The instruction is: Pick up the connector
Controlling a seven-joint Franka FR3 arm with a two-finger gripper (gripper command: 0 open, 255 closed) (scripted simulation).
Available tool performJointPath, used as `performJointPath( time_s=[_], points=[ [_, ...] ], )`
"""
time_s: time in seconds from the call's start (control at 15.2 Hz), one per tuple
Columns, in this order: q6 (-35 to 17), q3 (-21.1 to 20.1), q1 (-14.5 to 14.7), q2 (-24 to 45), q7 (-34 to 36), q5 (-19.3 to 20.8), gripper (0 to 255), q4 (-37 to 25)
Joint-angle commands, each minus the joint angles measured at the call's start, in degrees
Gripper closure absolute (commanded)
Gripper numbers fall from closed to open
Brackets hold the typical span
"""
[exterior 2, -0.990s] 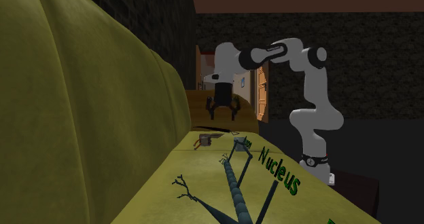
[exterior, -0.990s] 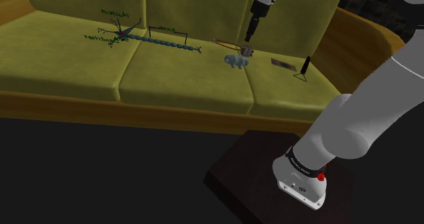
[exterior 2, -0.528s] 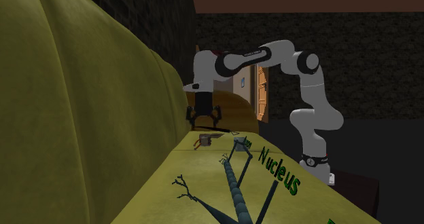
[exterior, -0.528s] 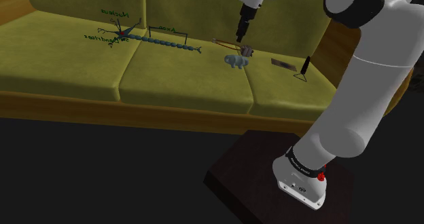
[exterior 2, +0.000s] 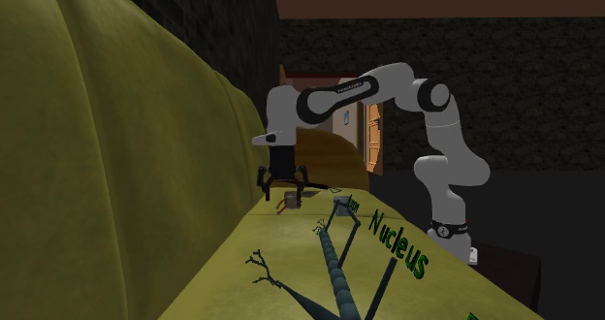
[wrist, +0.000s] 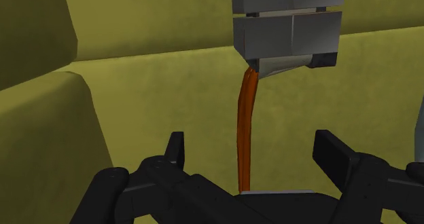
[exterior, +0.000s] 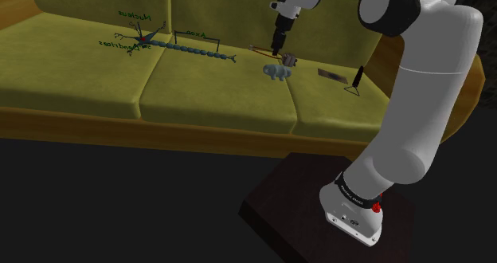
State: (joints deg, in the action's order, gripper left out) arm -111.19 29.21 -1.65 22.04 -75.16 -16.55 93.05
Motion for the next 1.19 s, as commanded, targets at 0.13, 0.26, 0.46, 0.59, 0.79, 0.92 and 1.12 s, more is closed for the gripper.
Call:
performJointPath(
  time_s=[0.13, 0.26, 0.46, 0.59, 0.79, 0.92, 1.12],
  points=[
    [-1.7, -0.2, -0.1, 0.6, -0.5, -0.5, 0, 1.2],
    [-1.6, -0.2, -0.2, 0.7, -0.5, -0.5, 255, 1.0],
    [-1.6, -0.2, -0.2, 0.7, -0.5, -0.5, 255, 1.0],
    [-1.6, -0.2, -0.2, 0.7, -0.5, -0.5, 255, 1.0],
    [-1.7, -0.2, -0.1, 0.6, -0.5, -0.5, 255, 1.2],
    [-0.4, 0.0, -0.1, 0.2, -0.2, -0.1, 255, 0.2],
    [1.6, 0.2, -0.1, -0.4, 0.3, 0.3, 255, -1.3]
  ],
)
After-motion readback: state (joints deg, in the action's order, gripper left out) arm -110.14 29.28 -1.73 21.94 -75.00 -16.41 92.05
